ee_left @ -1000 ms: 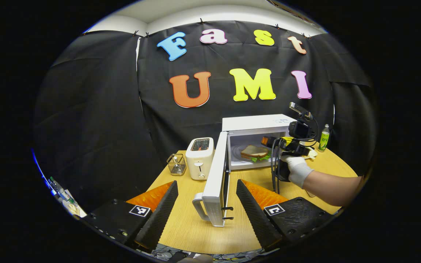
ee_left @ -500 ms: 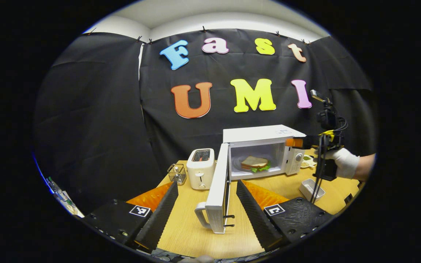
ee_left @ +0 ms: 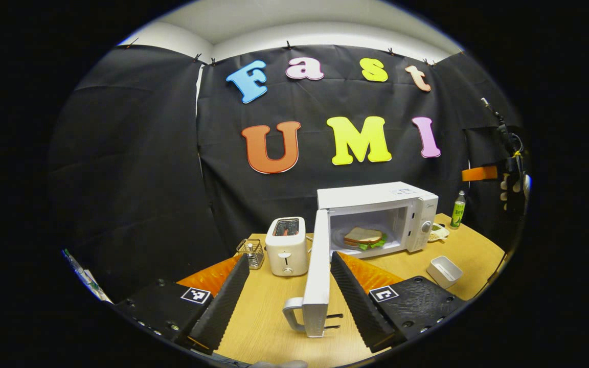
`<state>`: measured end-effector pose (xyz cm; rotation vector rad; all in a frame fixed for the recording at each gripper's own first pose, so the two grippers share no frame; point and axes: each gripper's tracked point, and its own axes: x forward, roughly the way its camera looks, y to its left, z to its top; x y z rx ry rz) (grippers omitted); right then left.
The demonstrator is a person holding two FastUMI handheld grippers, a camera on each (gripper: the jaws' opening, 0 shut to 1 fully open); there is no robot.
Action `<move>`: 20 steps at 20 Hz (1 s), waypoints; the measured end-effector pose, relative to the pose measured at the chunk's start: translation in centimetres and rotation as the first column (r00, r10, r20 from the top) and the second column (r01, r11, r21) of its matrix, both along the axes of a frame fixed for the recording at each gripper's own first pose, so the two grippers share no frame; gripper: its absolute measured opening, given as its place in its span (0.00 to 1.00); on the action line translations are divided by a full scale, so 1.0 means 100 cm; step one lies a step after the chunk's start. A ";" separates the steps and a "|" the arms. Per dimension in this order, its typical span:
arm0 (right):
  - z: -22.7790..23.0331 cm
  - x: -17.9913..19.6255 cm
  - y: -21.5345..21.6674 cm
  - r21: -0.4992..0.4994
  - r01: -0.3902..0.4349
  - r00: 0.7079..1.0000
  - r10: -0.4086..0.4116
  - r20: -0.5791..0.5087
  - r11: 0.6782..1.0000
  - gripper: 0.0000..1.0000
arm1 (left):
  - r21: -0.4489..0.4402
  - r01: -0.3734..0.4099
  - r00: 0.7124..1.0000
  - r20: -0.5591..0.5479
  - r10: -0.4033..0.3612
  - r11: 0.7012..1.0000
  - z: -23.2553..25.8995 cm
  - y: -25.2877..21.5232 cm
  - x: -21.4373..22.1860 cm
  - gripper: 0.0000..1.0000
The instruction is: Open the microwave oven with the left hand, put the food in, and close the microwave oven.
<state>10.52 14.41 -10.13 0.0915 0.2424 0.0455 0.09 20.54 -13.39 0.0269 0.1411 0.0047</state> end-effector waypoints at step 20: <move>-0.017 -0.103 -0.095 -0.044 0.178 0.978 -0.182 -0.100 0.983 1.00 | -0.034 -0.074 0.987 -0.145 0.068 0.997 -0.107 0.042 0.030 0.00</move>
